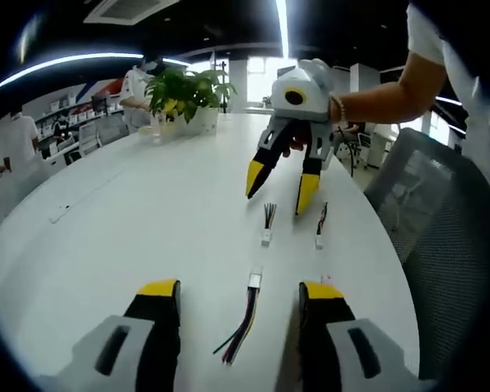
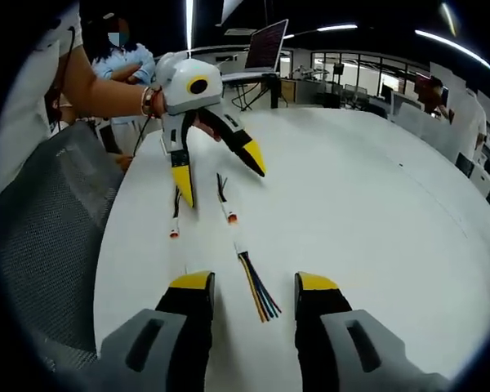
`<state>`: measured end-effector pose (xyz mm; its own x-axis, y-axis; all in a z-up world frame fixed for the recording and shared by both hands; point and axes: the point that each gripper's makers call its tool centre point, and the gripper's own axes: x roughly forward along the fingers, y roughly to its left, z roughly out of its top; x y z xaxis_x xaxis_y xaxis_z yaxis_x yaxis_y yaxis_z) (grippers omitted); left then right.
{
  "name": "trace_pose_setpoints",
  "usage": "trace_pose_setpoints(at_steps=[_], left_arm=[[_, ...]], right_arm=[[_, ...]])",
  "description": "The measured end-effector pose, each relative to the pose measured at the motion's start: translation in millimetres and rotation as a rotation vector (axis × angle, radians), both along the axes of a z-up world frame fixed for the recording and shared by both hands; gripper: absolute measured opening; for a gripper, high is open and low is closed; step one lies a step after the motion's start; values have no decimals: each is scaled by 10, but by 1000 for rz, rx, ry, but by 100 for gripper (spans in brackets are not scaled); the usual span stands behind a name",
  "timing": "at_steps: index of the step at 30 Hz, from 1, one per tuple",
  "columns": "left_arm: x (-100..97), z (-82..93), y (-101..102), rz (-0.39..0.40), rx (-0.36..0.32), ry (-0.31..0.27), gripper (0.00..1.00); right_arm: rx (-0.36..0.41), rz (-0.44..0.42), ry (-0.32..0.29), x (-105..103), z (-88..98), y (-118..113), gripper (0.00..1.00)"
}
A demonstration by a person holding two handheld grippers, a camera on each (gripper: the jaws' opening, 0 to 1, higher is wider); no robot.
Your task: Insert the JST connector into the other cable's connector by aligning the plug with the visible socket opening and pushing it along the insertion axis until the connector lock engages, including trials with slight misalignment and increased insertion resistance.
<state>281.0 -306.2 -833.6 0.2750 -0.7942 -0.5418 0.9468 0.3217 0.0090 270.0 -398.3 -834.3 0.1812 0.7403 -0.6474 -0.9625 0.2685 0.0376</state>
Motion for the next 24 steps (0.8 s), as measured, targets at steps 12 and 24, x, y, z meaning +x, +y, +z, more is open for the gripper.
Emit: trace_pose_setpoints(at_steps=[12,24], left_arm=[[-24,-51,-62,-26,-9,14,44],[-28,-60,-88,-41,-19,21,36]], right_arm=[[7,33,6,-4,-40,82,31],[16,77,10,-9,-66,191,25]])
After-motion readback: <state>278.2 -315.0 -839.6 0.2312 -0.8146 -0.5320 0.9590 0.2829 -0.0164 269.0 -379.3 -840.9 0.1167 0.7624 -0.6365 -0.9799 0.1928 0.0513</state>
